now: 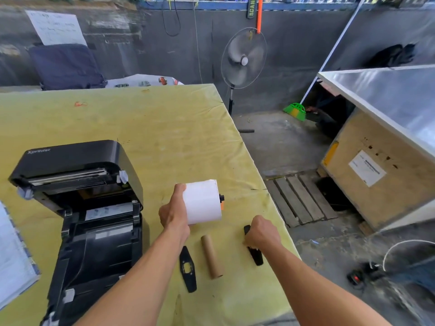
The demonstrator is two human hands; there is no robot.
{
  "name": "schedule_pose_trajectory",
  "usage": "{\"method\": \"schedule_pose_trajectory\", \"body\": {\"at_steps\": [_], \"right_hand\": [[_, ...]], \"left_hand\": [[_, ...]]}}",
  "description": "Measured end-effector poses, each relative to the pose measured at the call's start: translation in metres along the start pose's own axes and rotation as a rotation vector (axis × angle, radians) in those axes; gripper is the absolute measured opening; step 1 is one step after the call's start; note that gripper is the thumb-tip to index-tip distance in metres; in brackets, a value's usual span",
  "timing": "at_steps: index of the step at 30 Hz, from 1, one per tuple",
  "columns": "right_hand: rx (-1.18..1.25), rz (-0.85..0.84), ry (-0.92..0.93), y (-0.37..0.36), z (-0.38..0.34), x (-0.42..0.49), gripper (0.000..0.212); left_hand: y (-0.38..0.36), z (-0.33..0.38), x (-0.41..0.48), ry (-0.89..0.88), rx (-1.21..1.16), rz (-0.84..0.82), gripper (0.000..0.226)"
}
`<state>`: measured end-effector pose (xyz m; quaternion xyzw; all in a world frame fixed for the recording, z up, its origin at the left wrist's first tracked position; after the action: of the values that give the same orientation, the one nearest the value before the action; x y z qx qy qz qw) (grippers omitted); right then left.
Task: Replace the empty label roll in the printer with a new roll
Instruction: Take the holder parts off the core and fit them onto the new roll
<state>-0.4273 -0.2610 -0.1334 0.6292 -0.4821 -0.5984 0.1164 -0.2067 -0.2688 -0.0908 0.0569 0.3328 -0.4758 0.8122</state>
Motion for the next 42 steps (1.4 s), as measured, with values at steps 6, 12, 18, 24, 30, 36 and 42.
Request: {"method": "schedule_pose_trajectory", "body": {"at_steps": [6,12,18,24,30,36,42], "right_hand": [[0.225,-0.053,0.122,0.018,-0.016,0.008,0.015],[0.523,0.194,0.349,0.058,-0.056,-0.006,0.015],[0.583,0.142,0.446,0.057,-0.085,-0.025,0.026],[0.536,0.087,0.485,0.046,-0.094,-0.044,0.025],[0.576,0.044,0.509,0.046,-0.094,-0.060,0.042],[0.699,0.023,0.563,0.045,-0.091,-0.078,0.032],[0.711,0.022,0.671,0.043,-0.091,-0.094,0.028]], "left_hand": [[-0.010,-0.003,0.008,0.021,0.007,-0.001,0.041],[-0.011,-0.002,0.008,0.012,0.007,-0.016,0.043],[-0.005,0.009,-0.002,-0.011,-0.018,-0.015,0.043],[0.009,0.018,-0.014,-0.026,-0.039,0.013,0.041],[0.024,0.025,-0.027,-0.035,-0.081,0.003,0.039],[0.037,0.034,-0.044,-0.054,-0.070,-0.042,0.035],[0.049,0.042,-0.056,-0.090,-0.052,-0.080,0.035]]}}
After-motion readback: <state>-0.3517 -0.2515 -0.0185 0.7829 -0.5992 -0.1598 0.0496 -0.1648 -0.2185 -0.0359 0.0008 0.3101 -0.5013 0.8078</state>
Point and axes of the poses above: each hand's wrist, its own x-axis towards the middle knuckle, its own y-axis out of the back of the hand, z = x × y, the point moved 4 cm from there along x, towards the middle knuckle, and after that the axes turned 10 degrees about -z, right-handed, at the moved point
